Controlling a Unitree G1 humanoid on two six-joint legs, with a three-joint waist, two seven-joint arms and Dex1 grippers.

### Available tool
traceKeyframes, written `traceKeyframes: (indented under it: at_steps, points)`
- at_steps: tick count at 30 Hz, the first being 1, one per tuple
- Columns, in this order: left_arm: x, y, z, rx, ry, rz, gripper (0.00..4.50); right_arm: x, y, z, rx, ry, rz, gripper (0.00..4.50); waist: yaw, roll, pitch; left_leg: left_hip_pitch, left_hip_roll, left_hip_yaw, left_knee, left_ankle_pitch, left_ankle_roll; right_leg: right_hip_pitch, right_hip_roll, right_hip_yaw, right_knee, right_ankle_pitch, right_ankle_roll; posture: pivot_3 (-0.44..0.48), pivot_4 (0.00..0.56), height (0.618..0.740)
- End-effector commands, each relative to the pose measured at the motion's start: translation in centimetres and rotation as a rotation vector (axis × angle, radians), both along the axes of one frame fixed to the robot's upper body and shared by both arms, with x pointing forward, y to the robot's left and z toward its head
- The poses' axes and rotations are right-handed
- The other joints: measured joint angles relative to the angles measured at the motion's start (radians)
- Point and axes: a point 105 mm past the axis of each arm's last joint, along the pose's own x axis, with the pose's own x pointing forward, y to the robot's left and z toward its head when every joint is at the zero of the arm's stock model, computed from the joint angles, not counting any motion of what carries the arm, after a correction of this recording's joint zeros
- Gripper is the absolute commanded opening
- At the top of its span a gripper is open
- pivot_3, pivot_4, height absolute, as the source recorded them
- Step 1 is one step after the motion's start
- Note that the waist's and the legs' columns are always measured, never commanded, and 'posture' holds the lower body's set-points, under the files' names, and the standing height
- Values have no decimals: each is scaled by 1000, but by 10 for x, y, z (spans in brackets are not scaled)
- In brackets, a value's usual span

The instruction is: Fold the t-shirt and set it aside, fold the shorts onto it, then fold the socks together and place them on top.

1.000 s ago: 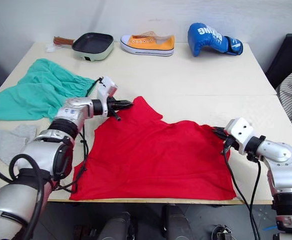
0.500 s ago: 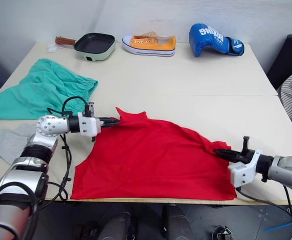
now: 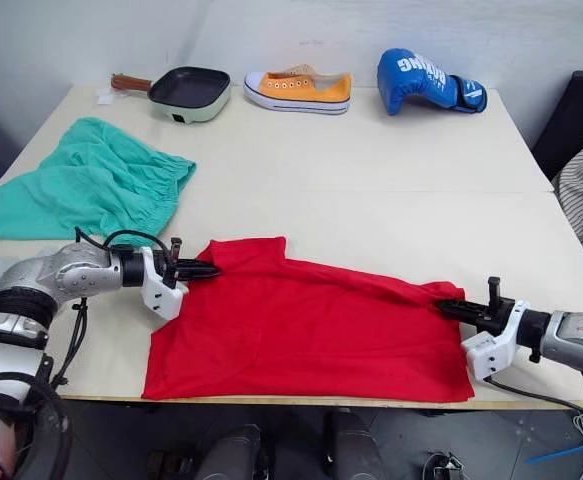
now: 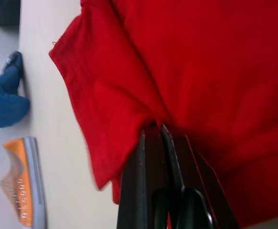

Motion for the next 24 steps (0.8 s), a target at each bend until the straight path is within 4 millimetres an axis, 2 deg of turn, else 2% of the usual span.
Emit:
traceKeyframes:
  at_steps: [1,3,5,10,12,15,16,18,21,24]
  points:
    - [8,9,3,-88,30,93,208,-3,-12,0,52,48,-67,198,1,0,0,8,0,2,-6,0,1,8,0,0,-3,0,0,0,150,740]
    - [10,10,5,-148,65,130,607,-1,-12,5,88,41,-84,593,-4,0,0,21,0,5,-16,2,1,20,0,0,-11,0,0,0,150,740]
    - [12,13,5,-200,133,177,1211,-2,-10,13,133,39,-85,1226,-7,0,0,30,1,7,-21,2,1,28,1,0,-15,0,0,0,150,740]
    - [15,26,14,-430,457,329,2757,-9,-11,38,326,142,-207,2907,-9,2,0,28,5,12,-21,2,0,27,1,-2,-13,0,1,0,150,740]
    - [15,32,24,-560,613,384,3380,-11,-11,48,389,236,-272,3600,-14,3,0,25,11,18,-18,2,0,27,2,-5,-13,0,1,0,150,740]
    - [22,33,47,-783,848,468,4265,-13,0,67,565,419,-328,4500,-21,2,0,25,13,17,-15,2,1,29,1,-6,-16,0,1,0,150,740]
    - [23,32,53,-827,901,483,4471,-14,4,71,611,472,-334,4500,-23,2,0,26,13,16,-14,2,1,30,1,-6,-15,0,1,0,150,740]
    - [29,25,59,-894,1052,541,4471,-15,17,85,726,598,-333,4500,-23,2,0,26,13,15,-12,2,1,31,1,-6,-14,0,1,0,150,740]
    - [37,10,56,-902,1223,624,4471,-20,40,98,877,814,-296,4500,-20,2,0,26,12,15,-11,2,1,31,1,-6,-14,0,2,0,150,740]
    - [47,-2,48,-901,1316,720,4471,-24,65,107,934,947,-237,4500,-5,2,0,26,12,15,-12,2,1,31,1,-7,-15,0,2,0,150,740]
